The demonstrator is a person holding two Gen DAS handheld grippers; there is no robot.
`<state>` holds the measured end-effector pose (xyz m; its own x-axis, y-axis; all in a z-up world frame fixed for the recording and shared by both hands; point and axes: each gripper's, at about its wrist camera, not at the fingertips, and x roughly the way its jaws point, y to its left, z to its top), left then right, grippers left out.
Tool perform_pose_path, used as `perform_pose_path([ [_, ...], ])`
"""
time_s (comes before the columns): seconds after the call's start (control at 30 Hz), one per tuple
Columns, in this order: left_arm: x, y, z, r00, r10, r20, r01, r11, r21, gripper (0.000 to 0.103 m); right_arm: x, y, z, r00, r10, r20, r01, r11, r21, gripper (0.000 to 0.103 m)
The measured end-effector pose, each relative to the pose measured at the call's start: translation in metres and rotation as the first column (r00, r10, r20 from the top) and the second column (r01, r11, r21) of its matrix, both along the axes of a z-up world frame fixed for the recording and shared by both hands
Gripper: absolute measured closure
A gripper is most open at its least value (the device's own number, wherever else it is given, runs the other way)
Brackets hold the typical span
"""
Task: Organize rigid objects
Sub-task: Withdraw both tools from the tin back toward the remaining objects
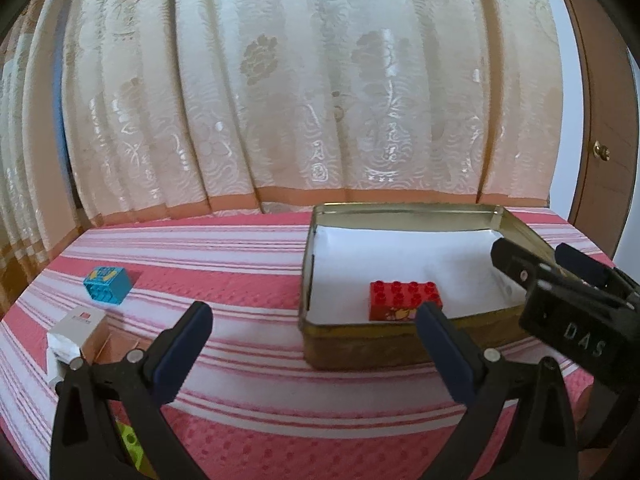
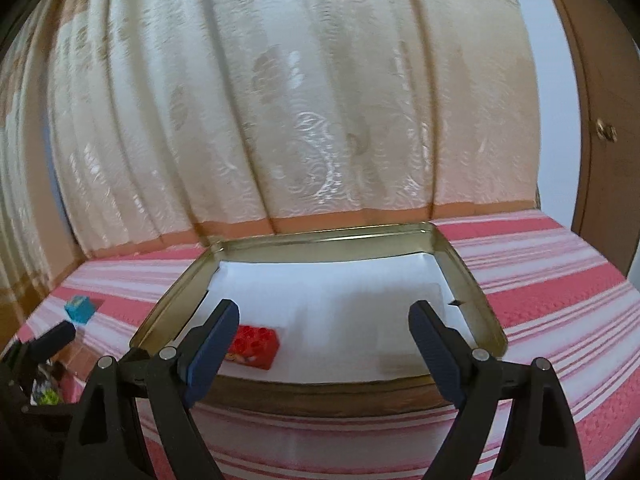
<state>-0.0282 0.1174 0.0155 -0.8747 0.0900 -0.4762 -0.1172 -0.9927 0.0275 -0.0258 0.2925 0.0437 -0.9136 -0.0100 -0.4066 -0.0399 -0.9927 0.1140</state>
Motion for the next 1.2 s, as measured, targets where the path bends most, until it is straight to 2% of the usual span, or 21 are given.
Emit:
perform_pose_path([
  [0.17,0.001,-0.008,-0.002,1.000,0.020,0.011,-0.020,1.000,0.010,0.000,0.004,-0.007,0.001,1.000,0.017,-0.020,-0.016,1.000,0.027,0.014],
  [0.73,0.011,-0.031,-0.003,0.998,0.061,0.027,-0.062,0.997,0.047,0.000,0.008,-0.018,0.001,0.995,0.096,-0.024,-0.096,0.995,-0.004,0.015],
  [1.2,0.036,-0.044,-0.003,0.993,0.119,0.005,-0.119,0.992,0.047,0.000,0.012,-0.038,-0.001,0.980,0.197,-0.012,-0.197,0.980,0.006,0.014],
])
